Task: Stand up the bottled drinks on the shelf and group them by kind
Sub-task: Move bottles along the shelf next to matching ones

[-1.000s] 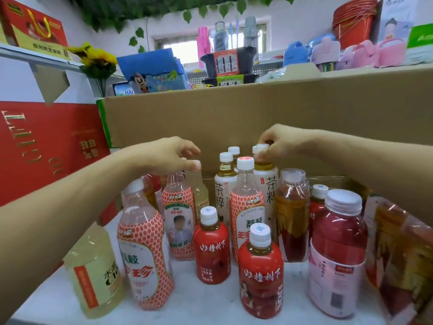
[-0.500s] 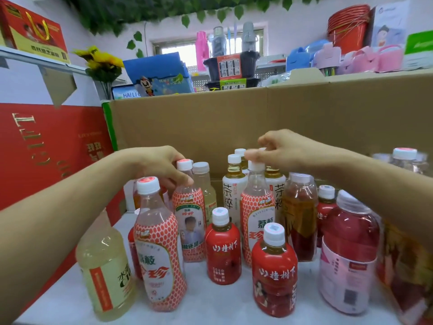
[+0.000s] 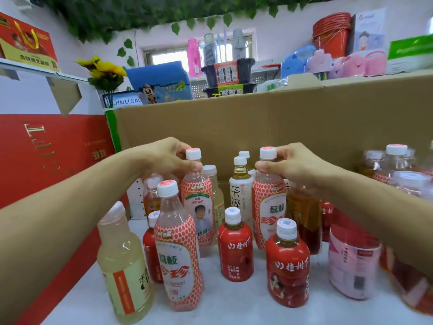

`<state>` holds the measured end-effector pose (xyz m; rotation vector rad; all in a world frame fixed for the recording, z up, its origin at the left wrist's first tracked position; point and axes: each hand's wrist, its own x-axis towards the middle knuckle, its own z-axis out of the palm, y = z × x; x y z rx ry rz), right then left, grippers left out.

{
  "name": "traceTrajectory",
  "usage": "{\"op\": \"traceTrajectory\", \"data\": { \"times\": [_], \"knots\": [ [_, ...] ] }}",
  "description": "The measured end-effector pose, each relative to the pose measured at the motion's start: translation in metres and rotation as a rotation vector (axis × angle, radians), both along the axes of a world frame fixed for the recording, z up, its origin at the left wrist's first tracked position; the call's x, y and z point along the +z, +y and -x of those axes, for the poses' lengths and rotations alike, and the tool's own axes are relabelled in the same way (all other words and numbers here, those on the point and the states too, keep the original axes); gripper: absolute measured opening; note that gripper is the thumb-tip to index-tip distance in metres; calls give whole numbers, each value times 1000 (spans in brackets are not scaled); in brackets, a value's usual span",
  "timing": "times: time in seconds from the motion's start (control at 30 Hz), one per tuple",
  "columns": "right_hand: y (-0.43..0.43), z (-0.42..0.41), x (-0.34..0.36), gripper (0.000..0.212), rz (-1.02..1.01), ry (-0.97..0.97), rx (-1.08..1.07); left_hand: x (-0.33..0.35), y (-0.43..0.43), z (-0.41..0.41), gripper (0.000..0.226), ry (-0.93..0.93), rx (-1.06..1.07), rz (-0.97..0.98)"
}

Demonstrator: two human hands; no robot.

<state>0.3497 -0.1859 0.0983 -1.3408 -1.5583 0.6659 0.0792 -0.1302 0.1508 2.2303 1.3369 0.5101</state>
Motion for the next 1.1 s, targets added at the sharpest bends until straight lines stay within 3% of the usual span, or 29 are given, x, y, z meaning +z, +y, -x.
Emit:
{"op": "traceTrajectory", "data": {
  "times": [0.1,0.3,0.47,0.57,0.67,0.8,1.1],
  "knots": [
    [-11,-1,27,13,-84,-16,-7,21,-10,3,23,-39,24,-96],
    [-29,3,79,30,-205,-58,-13,62,-40,-7,35,-275,60,-212],
    [-49,10,104,38,-296,-11,-61,83,-67,-24,16,-533,25,-317],
    [-69,15,109,40,-364,37,-79,83,-85,-36,27,-709,-18,-326],
    [-93,15,106,33,-437,57,-129,71,-101,-48,47,-832,-16,-293],
    [-127,5,86,31,-467,63,-192,44,-131,-67,41,-996,-59,-128],
    [-195,-30,6,44,-296,74,-225,-41,-195,-124,43,-946,-74,36]
  ]
}}
